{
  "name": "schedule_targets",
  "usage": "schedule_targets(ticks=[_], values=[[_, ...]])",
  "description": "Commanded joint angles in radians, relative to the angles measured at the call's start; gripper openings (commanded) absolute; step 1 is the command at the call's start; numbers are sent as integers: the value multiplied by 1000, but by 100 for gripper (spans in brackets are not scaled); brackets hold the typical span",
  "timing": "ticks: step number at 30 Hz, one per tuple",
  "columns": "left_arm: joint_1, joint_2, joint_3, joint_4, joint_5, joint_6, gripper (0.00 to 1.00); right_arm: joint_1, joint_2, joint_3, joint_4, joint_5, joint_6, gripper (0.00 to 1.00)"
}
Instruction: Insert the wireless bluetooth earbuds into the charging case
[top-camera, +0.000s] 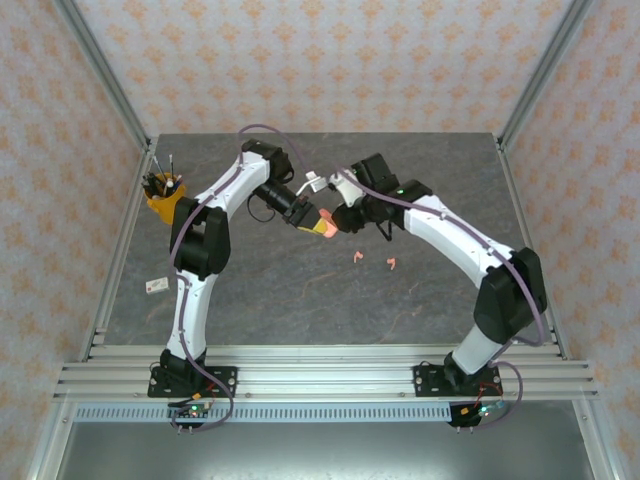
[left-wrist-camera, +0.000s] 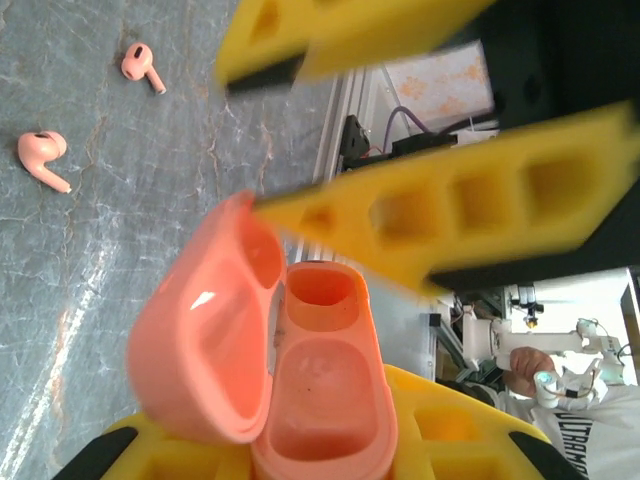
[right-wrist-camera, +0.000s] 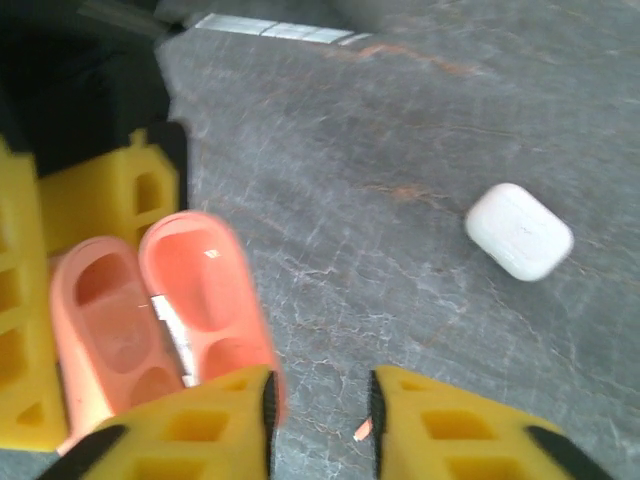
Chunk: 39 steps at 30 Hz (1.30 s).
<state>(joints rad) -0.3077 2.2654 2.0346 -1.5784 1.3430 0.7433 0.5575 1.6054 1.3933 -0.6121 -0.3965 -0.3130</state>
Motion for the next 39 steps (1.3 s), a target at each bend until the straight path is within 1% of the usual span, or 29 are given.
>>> schedule_targets(ticks=[1, 3, 5, 7, 9, 12, 14, 21, 24, 26, 29, 31, 32, 35, 39], values=[[13, -30, -8, -9, 39, 24, 0, -45, -156, -42, 18, -45, 113, 39], [16, -52, -23, 14, 32, 8, 0, -61, -222, -82, 25, -39, 154, 42], [16, -94, -63, 97, 9, -60, 0, -75, -278, -113, 22, -14, 198, 44], [14, -168, -149, 280, -59, -219, 0, -89, -324, -134, 14, 13, 245, 45], [9, -265, -256, 490, -163, -376, 0, -96, -361, -151, 1, 69, 305, 46], [5, -349, -349, 649, -262, -491, 0, -95, -394, -168, -22, 130, 368, 46], [-11, -436, -416, 743, -349, -548, 0, -96, -405, -187, -32, 166, 424, 46], [-115, -637, -641, 1052, -766, -697, 0, -95, -395, -272, -73, 278, 668, 47], [-136, -695, -732, 1186, -877, -756, 0, -96, -384, -297, -99, 311, 754, 47], [-154, -746, -813, 1309, -973, -789, 0, -96, -373, -310, -108, 302, 798, 47], [-189, -811, -934, 1469, -1197, -862, 0, -96, -351, -319, -126, 294, 864, 46], [-196, -844, -991, 1540, -1250, -932, 0, -96, -336, -325, -137, 289, 907, 47], [-198, -861, -1025, 1589, -1256, -959, 0, -96, -328, -328, -134, 282, 922, 46], [-232, -900, -1143, 1765, -1290, -927, 0, -96, -301, -336, -122, 265, 954, 46], [-258, -927, -1323, 2080, -1292, -877, 0, -94, -248, -326, -114, 248, 979, 46]])
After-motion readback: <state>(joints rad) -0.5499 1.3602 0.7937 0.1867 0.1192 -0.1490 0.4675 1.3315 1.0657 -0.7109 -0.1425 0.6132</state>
